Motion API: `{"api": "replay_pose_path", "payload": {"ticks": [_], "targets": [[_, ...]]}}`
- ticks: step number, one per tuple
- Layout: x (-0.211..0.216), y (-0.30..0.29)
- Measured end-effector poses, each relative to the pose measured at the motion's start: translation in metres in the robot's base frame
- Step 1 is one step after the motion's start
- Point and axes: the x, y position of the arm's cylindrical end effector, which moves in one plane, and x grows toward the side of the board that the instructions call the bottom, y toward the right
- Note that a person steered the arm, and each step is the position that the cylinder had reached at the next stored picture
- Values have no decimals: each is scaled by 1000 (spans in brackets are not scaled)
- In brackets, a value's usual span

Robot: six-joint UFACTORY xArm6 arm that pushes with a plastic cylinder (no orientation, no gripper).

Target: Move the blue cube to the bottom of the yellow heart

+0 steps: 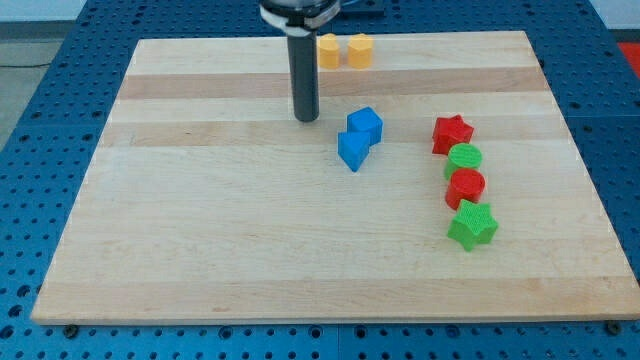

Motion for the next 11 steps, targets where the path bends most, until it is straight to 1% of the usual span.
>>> {"api": "replay_pose_path", "payload": {"ticks": [2, 3, 4, 5, 8, 9, 11], "targets": [[64, 1], [73, 33], [72, 79], [57, 89], [-15, 89], [-30, 84], [-41, 41]]}}
